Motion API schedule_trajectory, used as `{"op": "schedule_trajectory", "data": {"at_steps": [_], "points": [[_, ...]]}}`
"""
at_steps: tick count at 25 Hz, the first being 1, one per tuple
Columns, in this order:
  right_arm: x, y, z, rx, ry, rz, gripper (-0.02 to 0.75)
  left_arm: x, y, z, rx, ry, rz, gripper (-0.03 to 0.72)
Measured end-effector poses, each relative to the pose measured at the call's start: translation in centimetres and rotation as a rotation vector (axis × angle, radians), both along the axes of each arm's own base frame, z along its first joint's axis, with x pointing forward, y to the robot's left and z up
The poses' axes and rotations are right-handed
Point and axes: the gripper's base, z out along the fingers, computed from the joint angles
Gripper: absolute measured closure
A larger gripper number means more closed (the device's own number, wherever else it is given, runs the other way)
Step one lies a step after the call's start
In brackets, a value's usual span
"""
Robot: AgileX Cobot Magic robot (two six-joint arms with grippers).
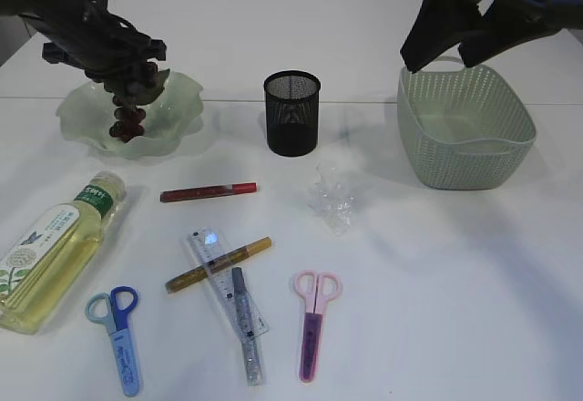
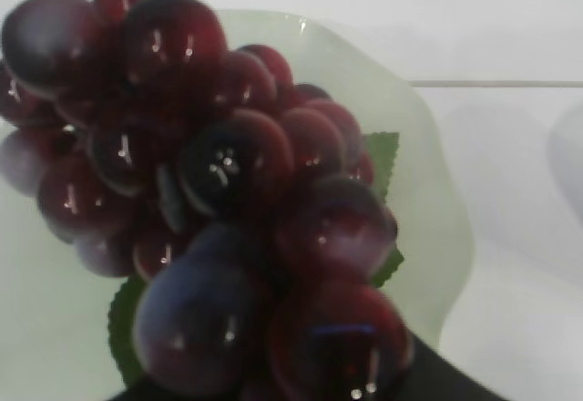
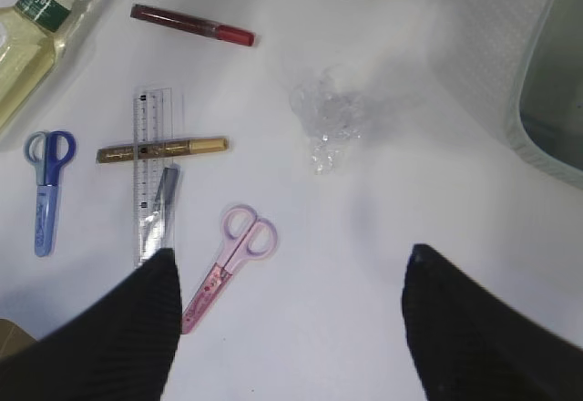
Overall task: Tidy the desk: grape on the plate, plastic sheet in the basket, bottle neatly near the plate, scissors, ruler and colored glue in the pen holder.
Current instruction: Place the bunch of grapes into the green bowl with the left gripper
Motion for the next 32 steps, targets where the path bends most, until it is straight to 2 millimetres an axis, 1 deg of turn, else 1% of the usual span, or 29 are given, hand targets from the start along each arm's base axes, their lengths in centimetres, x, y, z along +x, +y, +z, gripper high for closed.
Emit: {"op": "schedule_trajectory", "data": {"at_steps": [3, 10, 17, 24, 28, 32], "points": [[0.0, 0.0, 0.0, 0.001, 0.001, -0.002, 0.154, 0.3, -0.1, -1.1, -0.002, 0.012, 0.0, 0.583], [0.0, 0.0, 0.0, 0.001, 0.001, -0.002, 0.154, 0.7, 0.1, -2.7, -0.017, 0.03, 0.014, 0.583], [0.0, 0.0, 0.0, 0.001, 0.001, -0.002, 0.154, 1.1, 1.4, -3.4, -0.049, 0.039, 0.055, 0.582], [0.0, 0.0, 0.0, 0.001, 0.001, -0.002, 0.154, 1.2, 2.1, -3.6, -0.056, 0.042, 0.073, 0.568], [0.0, 0.0, 0.0, -0.001, 0.0, -0.002, 0.154, 1.2, 2.1, -3.7, -0.068, 0.045, 0.077, 0.523], [0.0, 0.0, 0.0, -0.001, 0.0, -0.002, 0.154, 1.2, 2.0, -3.7, -0.084, 0.056, 0.085, 0.421]]}}
